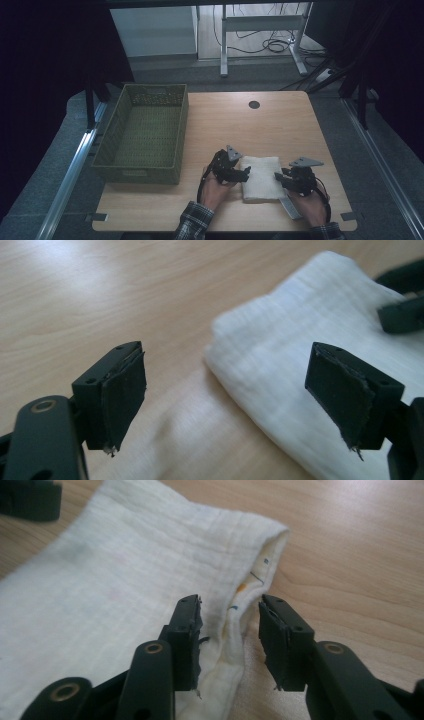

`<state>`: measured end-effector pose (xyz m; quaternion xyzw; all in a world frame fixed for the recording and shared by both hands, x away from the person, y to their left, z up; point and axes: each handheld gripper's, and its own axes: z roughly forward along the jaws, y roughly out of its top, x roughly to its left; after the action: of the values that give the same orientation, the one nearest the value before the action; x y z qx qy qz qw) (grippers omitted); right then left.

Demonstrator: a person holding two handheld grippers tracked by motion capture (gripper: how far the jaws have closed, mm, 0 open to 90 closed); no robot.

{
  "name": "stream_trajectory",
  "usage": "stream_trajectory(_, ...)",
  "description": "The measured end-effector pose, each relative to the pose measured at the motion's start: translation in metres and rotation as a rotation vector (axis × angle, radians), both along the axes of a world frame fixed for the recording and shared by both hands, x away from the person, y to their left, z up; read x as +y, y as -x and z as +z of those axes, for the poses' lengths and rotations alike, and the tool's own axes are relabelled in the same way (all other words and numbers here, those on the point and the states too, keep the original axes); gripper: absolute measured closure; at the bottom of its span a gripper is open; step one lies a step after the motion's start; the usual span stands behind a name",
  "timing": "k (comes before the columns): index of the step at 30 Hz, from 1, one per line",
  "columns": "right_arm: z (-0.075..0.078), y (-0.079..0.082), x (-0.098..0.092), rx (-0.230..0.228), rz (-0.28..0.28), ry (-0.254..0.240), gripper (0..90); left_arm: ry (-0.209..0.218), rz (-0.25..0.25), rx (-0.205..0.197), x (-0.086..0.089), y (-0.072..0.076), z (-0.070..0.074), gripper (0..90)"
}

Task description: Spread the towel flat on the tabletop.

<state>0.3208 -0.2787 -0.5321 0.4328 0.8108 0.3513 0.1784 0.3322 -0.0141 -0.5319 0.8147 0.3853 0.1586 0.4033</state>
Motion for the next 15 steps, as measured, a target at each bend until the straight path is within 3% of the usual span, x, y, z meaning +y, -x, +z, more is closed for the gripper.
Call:
stream_trajectory(4, 0.008, 0.008, -0.006, -0.018, 0.003, -0.001, 56.1, -0.021, -0.040, 0.005, -0.003, 0.010, -0.006, 16.0)
stream_trajectory(8, 0.007, 0.014, -0.013, -0.008, -0.002, 0.008, 55.7, -0.090, -0.031, 0.008, -0.007, 0.011, -0.018, 15.8)
stream_trajectory(15, -0.005, 0.011, -0.010, 0.025, 0.011, 0.017, 55.7, -0.125, 0.006, 0.000, -0.001, 0.007, -0.023, 16.0)
